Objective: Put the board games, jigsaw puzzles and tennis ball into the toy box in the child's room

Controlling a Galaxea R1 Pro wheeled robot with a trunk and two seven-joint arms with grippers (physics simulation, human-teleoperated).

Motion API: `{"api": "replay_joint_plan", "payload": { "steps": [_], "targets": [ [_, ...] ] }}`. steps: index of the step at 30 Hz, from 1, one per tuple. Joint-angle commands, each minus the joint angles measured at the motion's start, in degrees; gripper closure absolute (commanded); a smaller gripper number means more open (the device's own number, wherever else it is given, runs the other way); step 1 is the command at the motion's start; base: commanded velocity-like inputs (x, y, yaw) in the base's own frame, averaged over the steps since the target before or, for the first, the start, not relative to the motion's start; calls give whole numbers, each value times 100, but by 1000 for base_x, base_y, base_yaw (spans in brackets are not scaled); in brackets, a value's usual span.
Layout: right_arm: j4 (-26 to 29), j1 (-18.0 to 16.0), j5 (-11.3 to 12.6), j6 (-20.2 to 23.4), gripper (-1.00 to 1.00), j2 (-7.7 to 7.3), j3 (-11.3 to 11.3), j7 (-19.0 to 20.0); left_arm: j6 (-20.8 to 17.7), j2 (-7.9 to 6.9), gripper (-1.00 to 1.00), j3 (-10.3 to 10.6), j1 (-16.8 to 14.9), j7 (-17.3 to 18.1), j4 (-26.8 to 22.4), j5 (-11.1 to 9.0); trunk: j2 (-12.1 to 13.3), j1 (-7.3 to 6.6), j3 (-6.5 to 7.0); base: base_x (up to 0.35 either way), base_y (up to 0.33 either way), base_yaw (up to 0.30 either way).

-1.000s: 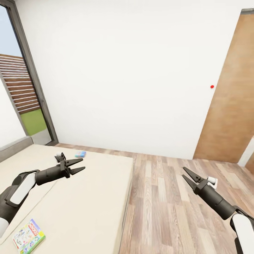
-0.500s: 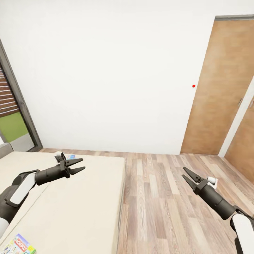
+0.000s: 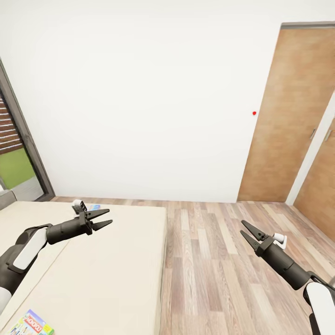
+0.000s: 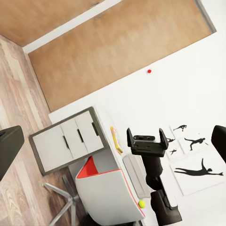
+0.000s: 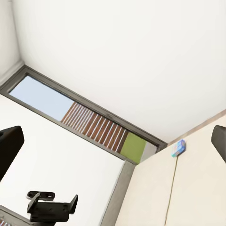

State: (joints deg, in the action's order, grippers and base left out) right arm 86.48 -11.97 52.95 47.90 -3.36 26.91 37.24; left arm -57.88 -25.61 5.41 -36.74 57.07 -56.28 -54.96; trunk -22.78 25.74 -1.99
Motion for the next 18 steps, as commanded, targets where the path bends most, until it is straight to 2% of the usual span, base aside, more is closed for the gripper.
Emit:
{"api": "replay_joint_plan", "payload": {
  "steps": [1,12,18],
  "targets": [
    [0,-7,6,33,-100,1,8,11,-21,-6,-100,13,-7,15,3,-14,-14,4,-14,-8,69,-80],
    [0,-7,6,34,-100,2,8,11,-23,-6,-100,13,-6,15,3,-14,-14,4,-14,-30,177,-189],
    [0,-7,9,35,-100,-4,8,11,-26,-7,-100,11,-8,15,3,-14,-14,4,-14,-6,106,-61]
  ]
}}
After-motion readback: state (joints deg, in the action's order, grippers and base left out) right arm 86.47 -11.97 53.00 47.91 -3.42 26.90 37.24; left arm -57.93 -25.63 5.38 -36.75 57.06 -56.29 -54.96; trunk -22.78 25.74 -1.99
